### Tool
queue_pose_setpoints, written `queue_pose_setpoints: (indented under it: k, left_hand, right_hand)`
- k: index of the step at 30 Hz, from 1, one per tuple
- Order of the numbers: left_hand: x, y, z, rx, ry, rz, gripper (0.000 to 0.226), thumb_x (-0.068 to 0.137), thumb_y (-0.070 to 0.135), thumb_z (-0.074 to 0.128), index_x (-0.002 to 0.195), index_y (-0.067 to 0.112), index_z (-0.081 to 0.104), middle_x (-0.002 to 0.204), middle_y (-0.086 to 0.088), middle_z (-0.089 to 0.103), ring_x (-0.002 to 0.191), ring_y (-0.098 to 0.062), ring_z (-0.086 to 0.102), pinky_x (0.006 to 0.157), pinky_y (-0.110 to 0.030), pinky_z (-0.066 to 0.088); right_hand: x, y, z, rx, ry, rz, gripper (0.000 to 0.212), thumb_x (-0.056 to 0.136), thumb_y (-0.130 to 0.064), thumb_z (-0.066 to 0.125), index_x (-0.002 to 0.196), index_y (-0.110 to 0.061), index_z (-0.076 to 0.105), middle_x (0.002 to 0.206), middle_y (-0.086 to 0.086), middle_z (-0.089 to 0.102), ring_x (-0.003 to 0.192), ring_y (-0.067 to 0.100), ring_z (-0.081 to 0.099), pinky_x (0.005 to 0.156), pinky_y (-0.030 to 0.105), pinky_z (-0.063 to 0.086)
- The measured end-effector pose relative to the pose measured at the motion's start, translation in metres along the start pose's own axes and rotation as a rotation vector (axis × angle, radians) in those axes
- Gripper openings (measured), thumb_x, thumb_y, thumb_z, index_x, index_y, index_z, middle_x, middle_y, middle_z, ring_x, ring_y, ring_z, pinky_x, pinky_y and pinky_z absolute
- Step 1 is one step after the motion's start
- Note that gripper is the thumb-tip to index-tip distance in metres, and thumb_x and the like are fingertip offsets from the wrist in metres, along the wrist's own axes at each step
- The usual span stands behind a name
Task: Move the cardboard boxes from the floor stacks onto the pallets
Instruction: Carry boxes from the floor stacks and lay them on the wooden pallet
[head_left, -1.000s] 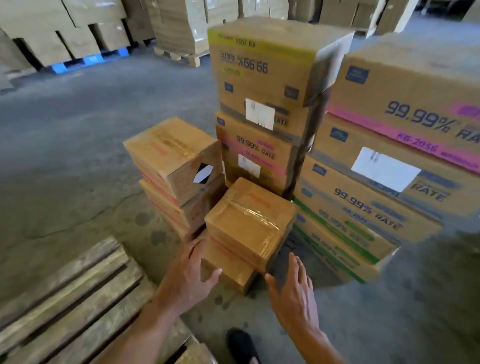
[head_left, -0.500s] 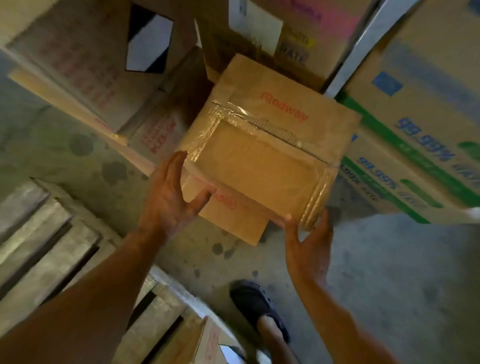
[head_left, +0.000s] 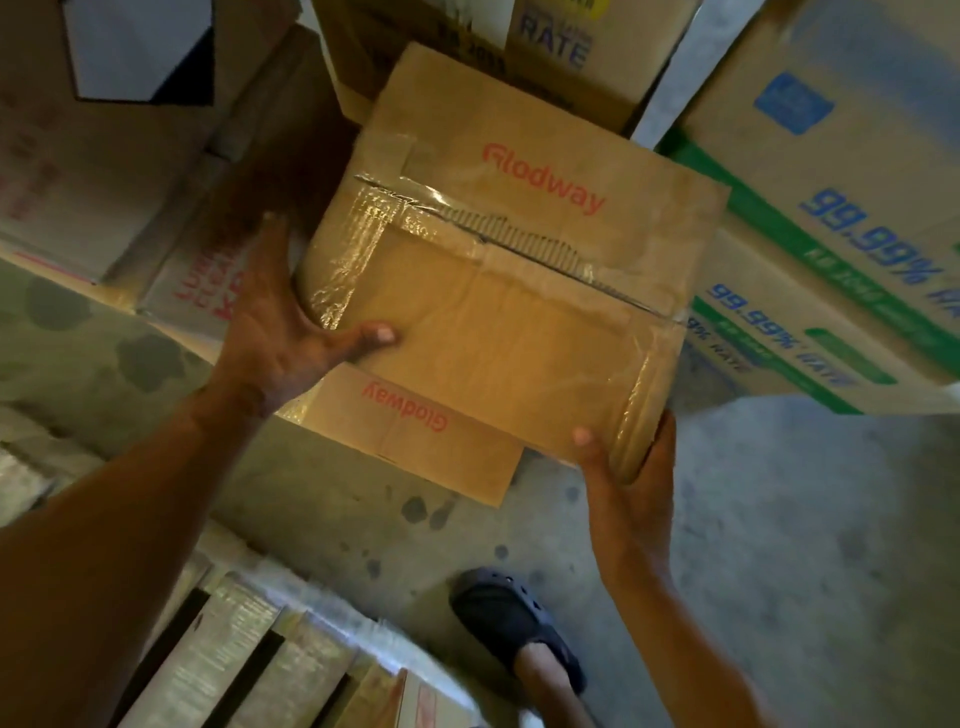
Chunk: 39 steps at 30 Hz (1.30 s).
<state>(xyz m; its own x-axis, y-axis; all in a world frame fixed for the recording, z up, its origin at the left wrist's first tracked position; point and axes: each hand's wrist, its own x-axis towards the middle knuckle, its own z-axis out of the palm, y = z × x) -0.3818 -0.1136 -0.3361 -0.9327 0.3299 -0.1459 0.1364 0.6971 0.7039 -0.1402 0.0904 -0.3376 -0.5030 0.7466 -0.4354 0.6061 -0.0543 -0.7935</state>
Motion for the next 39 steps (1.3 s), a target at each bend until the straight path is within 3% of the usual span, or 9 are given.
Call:
queue_pose_setpoints:
  k: [7,12,17,22,25,30,33,37,39]
  left_hand:
    - [0.009,-0.003,-0.001,-0.076,-0.112,-0.026,0.117,0.044,0.067,0.089,0.143,0.03,0.041,0.129,0.01,0.058,0.111,-0.008,0.056,0.082,-0.012,0.042]
    - [-0.022,-0.002,-0.003,-0.1,-0.055,-0.081,0.106,0.051,0.051,0.091,0.143,0.026,0.043,0.12,0.015,0.056,0.103,0.004,0.051,0.071,0.005,0.035]
    - [-0.095,0.002,-0.006,-0.16,0.031,-0.182,0.115,0.049,0.065,0.09,0.145,0.028,0.038,0.123,0.013,0.053,0.11,-0.009,0.053,0.086,-0.022,0.045]
    - [-0.186,0.019,-0.024,-0.175,0.132,-0.278,0.116,0.048,0.073,0.084,0.145,0.03,0.038,0.135,0.006,0.057,0.117,-0.017,0.056,0.094,-0.039,0.051]
    - [-0.254,0.035,-0.037,-0.242,0.211,-0.318,0.112,0.046,0.074,0.082,0.141,0.03,0.041,0.131,0.009,0.057,0.116,-0.016,0.056,0.087,-0.031,0.051]
    - [-0.377,0.053,-0.064,-0.357,0.409,-0.403,0.098,0.054,0.052,0.089,0.139,0.031,0.044,0.119,0.015,0.059,0.104,-0.001,0.058,0.069,-0.006,0.043]
    - [-0.456,0.052,-0.081,-0.339,0.528,-0.459,0.105,0.052,0.062,0.09,0.14,0.03,0.042,0.123,0.011,0.058,0.106,-0.007,0.058,0.073,-0.011,0.045]
    - [-0.552,0.047,-0.105,-0.346,0.68,-0.585,0.117,0.046,0.075,0.076,0.146,0.03,0.035,0.127,0.007,0.053,0.115,-0.019,0.053,0.09,-0.041,0.053]
    - [-0.595,0.049,-0.12,-0.383,0.766,-0.621,0.117,0.044,0.074,0.076,0.145,0.03,0.037,0.125,0.008,0.053,0.113,-0.016,0.052,0.085,-0.034,0.053]
  right_hand:
    - [0.01,-0.003,0.012,0.076,0.058,-0.02,0.095,0.072,-0.063,0.074,0.154,-0.035,0.033,0.14,-0.014,0.052,0.12,0.005,0.055,0.096,0.022,0.048]
    - [0.009,-0.006,0.004,0.105,0.046,-0.054,0.089,0.076,-0.054,0.074,0.153,-0.037,0.032,0.136,-0.015,0.051,0.111,-0.003,0.055,0.09,0.013,0.046]
    - [-0.005,0.001,-0.019,0.069,0.027,-0.076,0.082,0.077,-0.07,0.07,0.149,-0.04,0.042,0.136,-0.011,0.06,0.122,0.01,0.058,0.104,0.039,0.05]
    - [-0.048,-0.001,-0.054,0.007,-0.07,-0.05,0.068,0.078,-0.077,0.061,0.14,-0.053,0.045,0.13,-0.01,0.063,0.119,0.017,0.06,0.101,0.054,0.05]
    - [-0.082,-0.003,-0.078,0.001,-0.171,-0.057,0.043,0.079,-0.078,0.061,0.119,-0.071,0.047,0.122,-0.012,0.065,0.112,0.018,0.063,0.092,0.056,0.055]
    - [-0.154,-0.007,-0.107,-0.087,-0.334,-0.182,0.077,0.072,-0.082,0.064,0.14,-0.053,0.041,0.126,-0.008,0.063,0.113,0.022,0.064,0.089,0.058,0.056]
    - [-0.2,-0.01,-0.113,-0.185,-0.43,-0.275,0.081,0.067,-0.085,0.064,0.135,-0.043,0.052,0.116,-0.007,0.068,0.107,0.021,0.066,0.086,0.054,0.059]
    - [-0.268,-0.021,-0.106,-0.258,-0.561,-0.379,0.072,0.071,-0.081,0.065,0.129,-0.039,0.059,0.109,-0.011,0.068,0.104,0.018,0.066,0.087,0.052,0.059]
    - [-0.303,-0.026,-0.097,-0.267,-0.646,-0.424,0.068,0.072,-0.08,0.065,0.128,-0.042,0.056,0.108,-0.012,0.066,0.104,0.018,0.066,0.088,0.051,0.059]
